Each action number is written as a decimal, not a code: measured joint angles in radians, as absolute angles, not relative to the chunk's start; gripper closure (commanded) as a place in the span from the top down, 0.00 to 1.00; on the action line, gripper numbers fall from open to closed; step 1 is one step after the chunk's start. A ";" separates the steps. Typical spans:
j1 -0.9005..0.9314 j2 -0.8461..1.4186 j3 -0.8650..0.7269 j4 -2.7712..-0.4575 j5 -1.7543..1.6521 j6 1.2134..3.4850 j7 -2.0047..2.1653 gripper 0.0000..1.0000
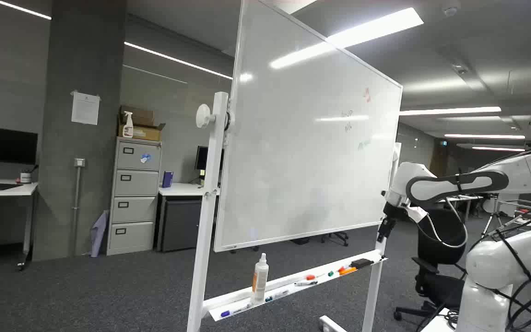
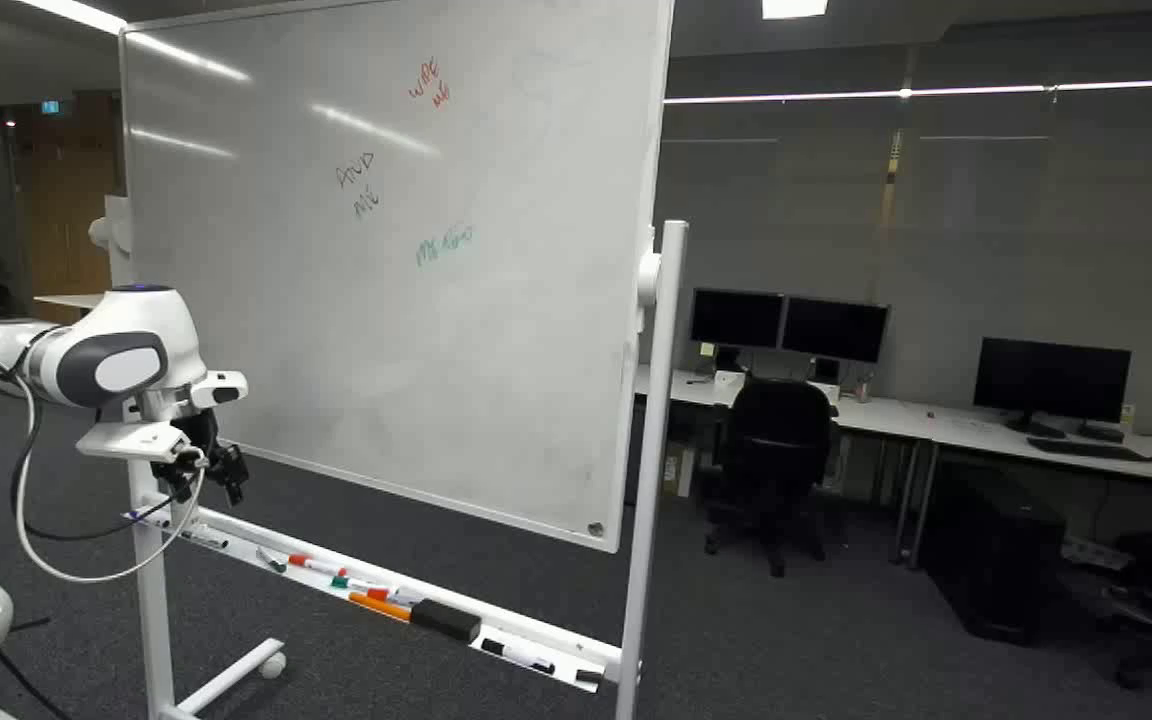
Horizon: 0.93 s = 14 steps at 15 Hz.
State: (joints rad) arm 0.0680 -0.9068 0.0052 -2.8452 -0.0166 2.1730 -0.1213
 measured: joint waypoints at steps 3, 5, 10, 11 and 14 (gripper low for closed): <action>0.066 -0.897 0.005 -2.838 -0.017 2.160 -0.116 1.00; 0.051 -0.880 0.000 -2.818 -0.021 2.160 -0.096 1.00; -0.089 -0.812 -0.016 -2.793 -0.053 2.192 0.001 1.00; -0.125 -0.797 -0.020 -2.793 -0.065 2.204 0.024 1.00; -0.229 -0.736 -0.036 -2.789 -0.104 2.225 0.097 1.00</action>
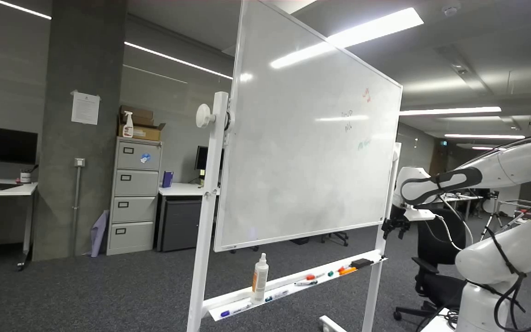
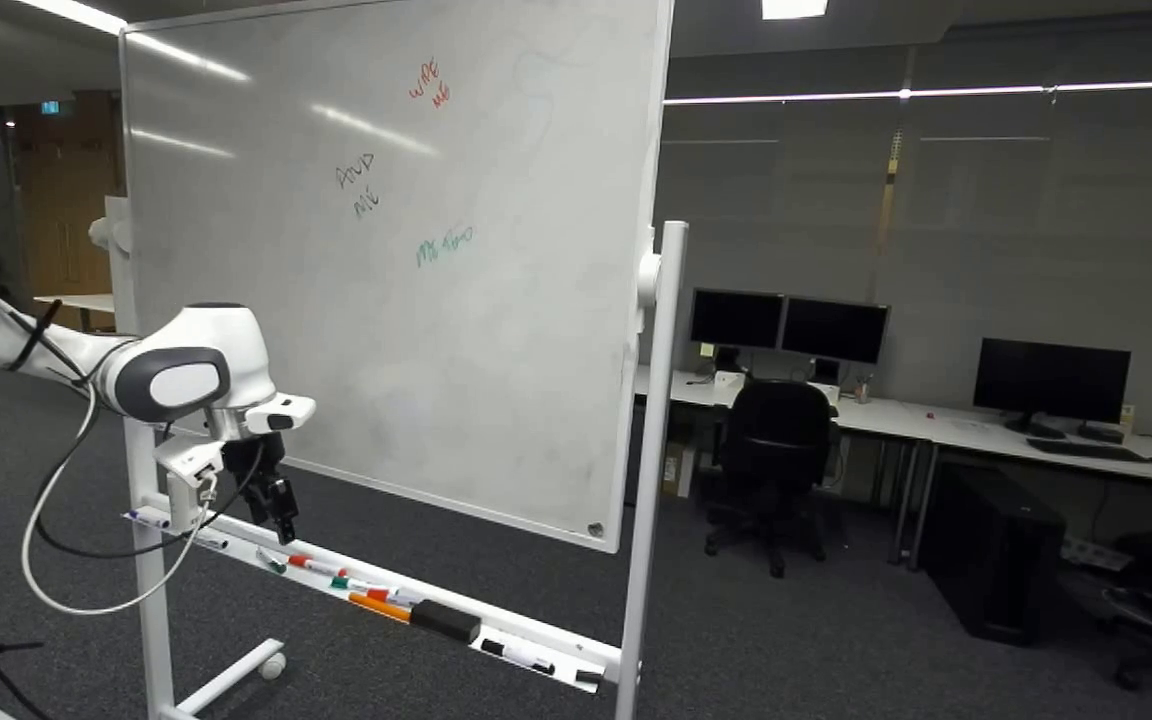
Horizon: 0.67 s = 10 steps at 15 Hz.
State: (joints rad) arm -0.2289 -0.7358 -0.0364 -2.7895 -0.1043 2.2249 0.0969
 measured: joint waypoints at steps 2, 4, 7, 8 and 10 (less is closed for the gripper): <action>-0.291 -0.677 -0.050 -2.786 -0.125 2.256 0.151 1.00; -0.342 -0.598 -0.064 -2.769 -0.129 2.294 0.206 1.00; -0.386 -0.452 -0.086 -2.715 -0.128 2.330 0.310 1.00; -0.394 -0.400 -0.090 -2.688 -0.128 2.333 0.352 1.00; -0.396 -0.298 -0.099 -2.627 -0.124 2.333 0.446 1.00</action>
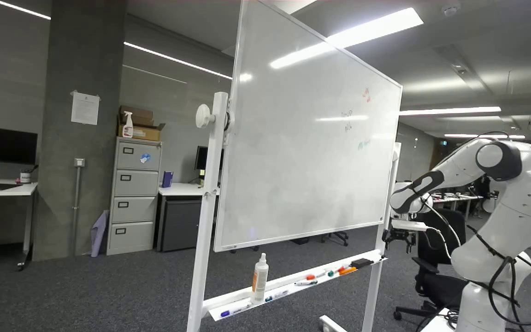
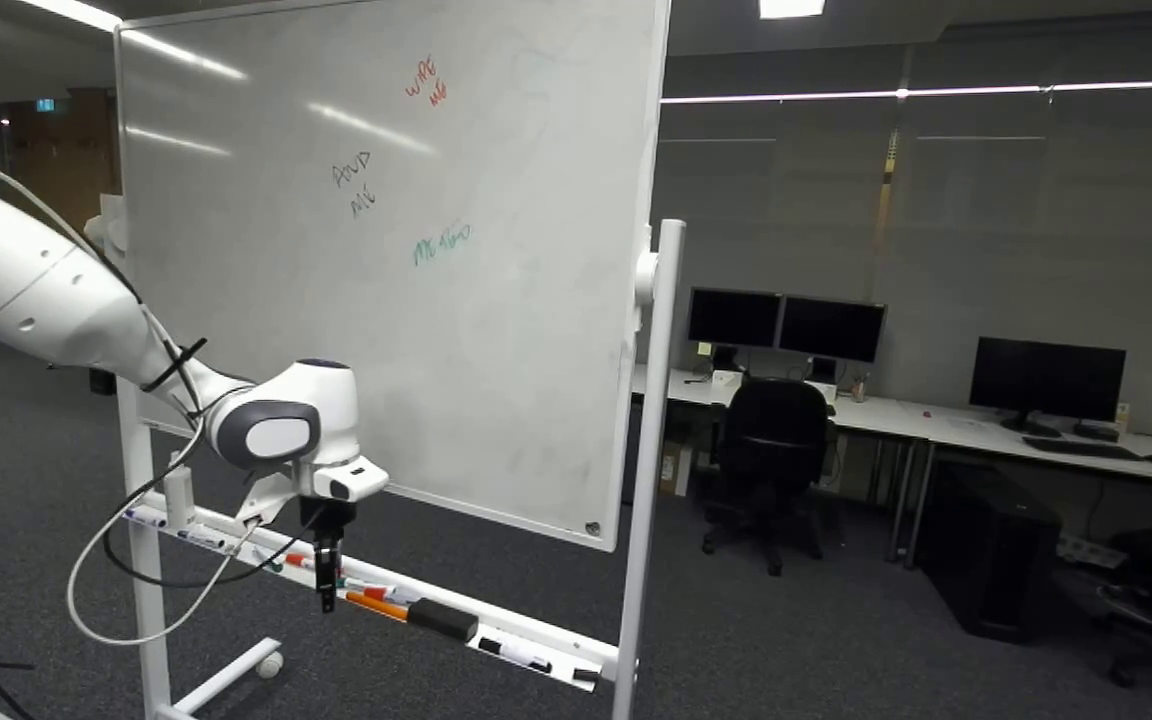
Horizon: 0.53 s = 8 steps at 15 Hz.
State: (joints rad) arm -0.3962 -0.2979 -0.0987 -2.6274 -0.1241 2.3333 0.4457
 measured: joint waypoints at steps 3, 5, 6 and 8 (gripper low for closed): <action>-0.392 -0.154 -0.113 -2.543 -0.100 2.402 0.584 1.00; -0.387 -0.068 -0.127 -2.495 -0.091 2.467 0.676 1.00; -0.380 -0.028 -0.138 -2.473 -0.088 2.501 0.723 1.00; -0.363 0.044 -0.161 -2.432 -0.080 2.565 0.804 1.00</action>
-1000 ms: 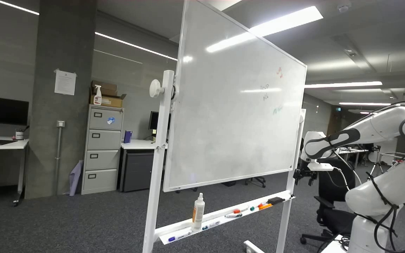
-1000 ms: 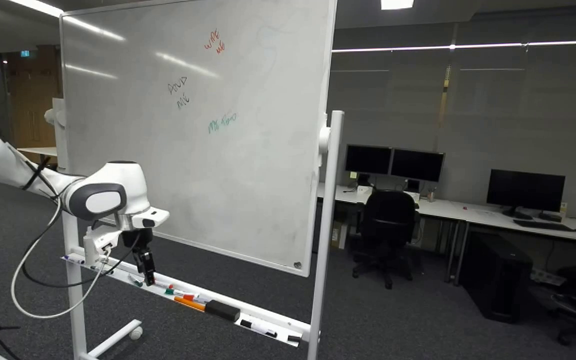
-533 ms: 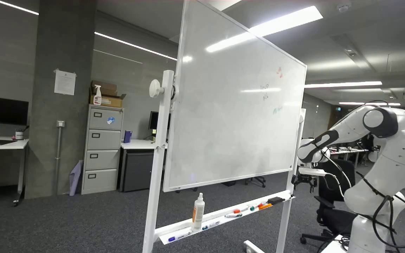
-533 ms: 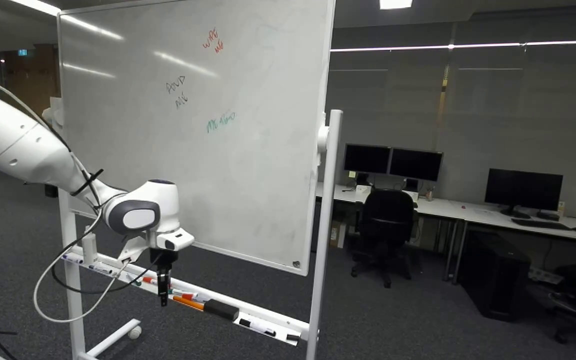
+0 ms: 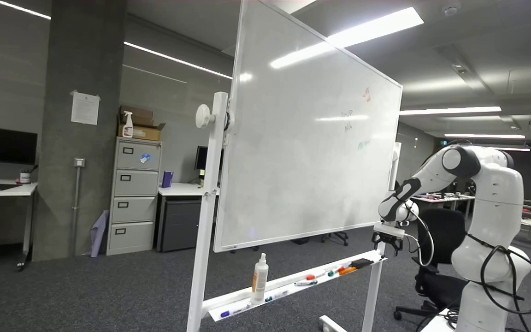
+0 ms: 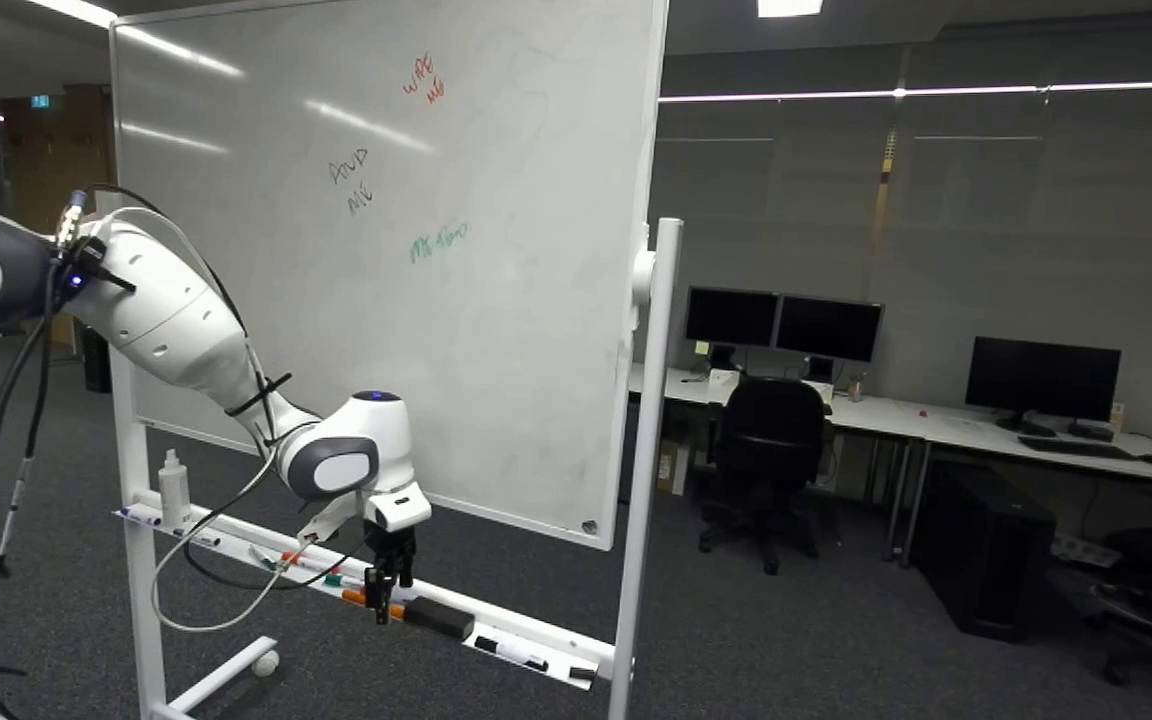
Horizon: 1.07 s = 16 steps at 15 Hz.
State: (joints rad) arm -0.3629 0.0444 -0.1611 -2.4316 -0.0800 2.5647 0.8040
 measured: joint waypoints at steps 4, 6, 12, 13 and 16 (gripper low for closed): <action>-0.318 0.118 -0.198 -2.390 -0.027 2.610 0.828 1.00; -0.309 0.119 -0.205 -2.390 -0.027 2.610 0.828 1.00; -0.270 0.128 -0.235 -2.381 -0.027 2.605 0.884 1.00; -0.261 0.136 -0.239 -2.371 -0.027 2.600 0.912 1.00; -0.235 0.186 -0.239 -2.318 -0.021 2.570 0.988 1.00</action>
